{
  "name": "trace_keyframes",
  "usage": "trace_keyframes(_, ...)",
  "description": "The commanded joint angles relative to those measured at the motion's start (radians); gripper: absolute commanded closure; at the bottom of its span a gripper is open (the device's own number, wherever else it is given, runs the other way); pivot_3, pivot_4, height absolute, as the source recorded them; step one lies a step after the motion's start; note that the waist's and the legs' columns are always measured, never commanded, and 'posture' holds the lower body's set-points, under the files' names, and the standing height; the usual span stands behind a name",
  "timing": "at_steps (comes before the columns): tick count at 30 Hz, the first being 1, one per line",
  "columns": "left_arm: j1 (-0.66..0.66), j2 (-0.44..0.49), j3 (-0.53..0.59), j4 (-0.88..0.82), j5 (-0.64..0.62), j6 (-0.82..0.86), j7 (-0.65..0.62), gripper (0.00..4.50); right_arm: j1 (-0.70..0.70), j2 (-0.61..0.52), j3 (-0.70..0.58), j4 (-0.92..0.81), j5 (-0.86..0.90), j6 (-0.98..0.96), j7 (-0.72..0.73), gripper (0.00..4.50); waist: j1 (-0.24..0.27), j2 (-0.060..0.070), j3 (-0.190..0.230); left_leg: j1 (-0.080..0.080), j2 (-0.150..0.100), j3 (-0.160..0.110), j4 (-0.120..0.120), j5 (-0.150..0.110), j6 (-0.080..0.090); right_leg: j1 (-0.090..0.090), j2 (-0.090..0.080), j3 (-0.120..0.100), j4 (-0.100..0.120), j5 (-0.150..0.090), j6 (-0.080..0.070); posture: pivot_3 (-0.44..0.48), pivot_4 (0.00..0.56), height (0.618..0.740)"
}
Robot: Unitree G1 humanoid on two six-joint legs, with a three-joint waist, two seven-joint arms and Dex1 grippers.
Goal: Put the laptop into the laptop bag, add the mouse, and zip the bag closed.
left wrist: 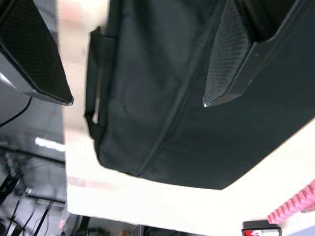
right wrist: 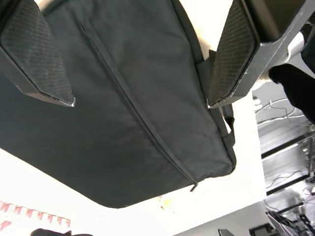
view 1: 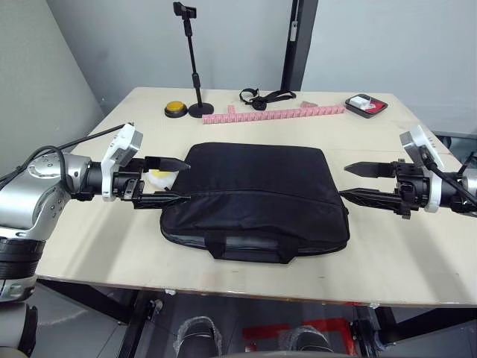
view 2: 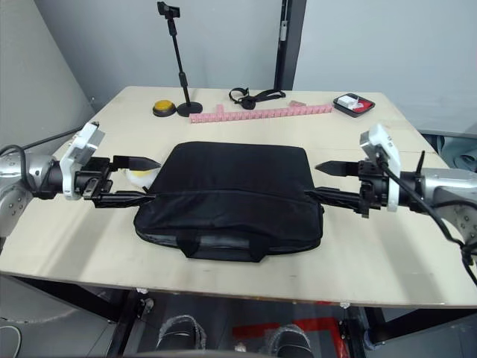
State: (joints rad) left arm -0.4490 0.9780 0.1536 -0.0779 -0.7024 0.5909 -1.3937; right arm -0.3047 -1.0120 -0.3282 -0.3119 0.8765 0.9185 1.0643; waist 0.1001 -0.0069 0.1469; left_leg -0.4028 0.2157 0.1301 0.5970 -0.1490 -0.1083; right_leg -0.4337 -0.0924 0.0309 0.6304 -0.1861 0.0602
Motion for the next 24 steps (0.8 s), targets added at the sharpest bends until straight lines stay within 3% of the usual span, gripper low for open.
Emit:
trace_keyframes(1,0.037,0.036,0.081,-0.047,-0.027,0.001,-0.006,0.06,-0.02,0.0,0.003,-0.041,0.028,0.008,-0.013,0.0,-0.001,0.0,0.0,0.0,0.0,0.0,0.0,0.0,0.0,0.0,0.0,0.0,0.0,0.0,0.0,0.0,0.15,0.739)
trace_keyframes(9,0.146,0.053,0.116,-0.143,-0.022,-0.029,-0.026,0.06,-0.038,-0.005,0.102,-0.086,0.036,0.036,0.004,0.0,-0.001,0.0,0.0,0.0,0.0,0.0,0.0,0.0,0.0,0.0,0.0,0.0,0.0,0.0,0.0,0.0,0.15,0.739)
trace_keyframes(15,0.14,0.035,0.061,-0.283,-0.081,-0.005,-0.041,0.0,0.029,-0.055,0.144,-0.126,0.029,0.035,0.091,1.88,0.005,0.0,0.0,-0.001,-0.001,0.0,0.0,0.0,0.0,0.0,-0.001,0.0,-0.001,0.0,0.0,0.0,0.15,0.739)
trace_keyframes(22,0.086,0.021,-0.013,-0.334,-0.111,0.006,-0.057,0.0,0.114,-0.055,0.246,-0.165,-0.073,0.017,0.038,4.3,-0.003,0.0,-0.001,0.001,0.0,0.0,-0.001,0.0,0.0,0.0,0.0,0.0,0.0,0.0,0.0,0.0,0.15,0.739)
trace_keyframes(24,0.061,0.017,-0.038,-0.331,-0.108,0.006,-0.066,0.0,0.112,-0.021,0.3,-0.15,-0.141,0.016,-0.04,4.43,-0.003,0.0,-0.001,0.001,0.0,0.0,-0.001,0.0,0.0,0.001,0.0,0.0,0.0,0.0,0.0,0.0,0.15,0.739)
